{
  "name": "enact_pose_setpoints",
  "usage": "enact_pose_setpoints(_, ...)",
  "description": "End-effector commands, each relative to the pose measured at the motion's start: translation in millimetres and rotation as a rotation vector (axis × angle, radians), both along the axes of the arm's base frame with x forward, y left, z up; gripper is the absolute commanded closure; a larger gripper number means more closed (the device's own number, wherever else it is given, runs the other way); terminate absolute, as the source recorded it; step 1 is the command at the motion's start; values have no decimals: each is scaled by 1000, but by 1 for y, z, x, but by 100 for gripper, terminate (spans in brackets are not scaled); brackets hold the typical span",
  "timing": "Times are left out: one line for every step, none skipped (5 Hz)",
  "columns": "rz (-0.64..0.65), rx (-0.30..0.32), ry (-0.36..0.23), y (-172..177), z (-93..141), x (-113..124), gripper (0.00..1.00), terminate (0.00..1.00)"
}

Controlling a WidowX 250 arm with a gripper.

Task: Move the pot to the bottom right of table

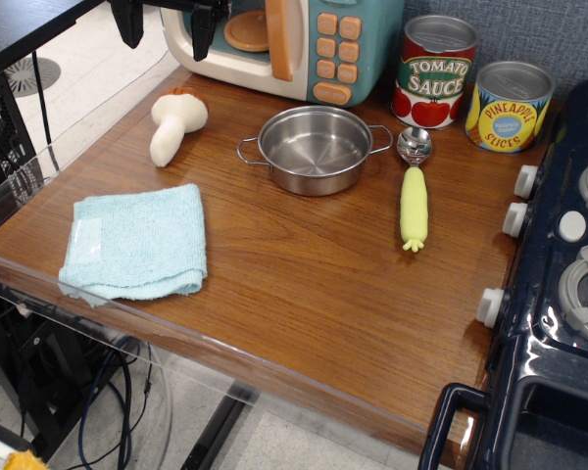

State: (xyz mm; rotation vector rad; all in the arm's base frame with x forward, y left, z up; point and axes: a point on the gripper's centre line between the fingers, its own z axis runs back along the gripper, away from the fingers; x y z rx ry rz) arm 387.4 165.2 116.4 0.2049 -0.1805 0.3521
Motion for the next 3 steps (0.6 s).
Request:
enact_pose_setpoints(0,0,0,0,0,0,0,0)
enact_pose_setpoints(-41,-15,-9,-22,-3,-3,0,0)
enact_pose_setpoints(-96,-82,-16,-44,-6,1,0,0)
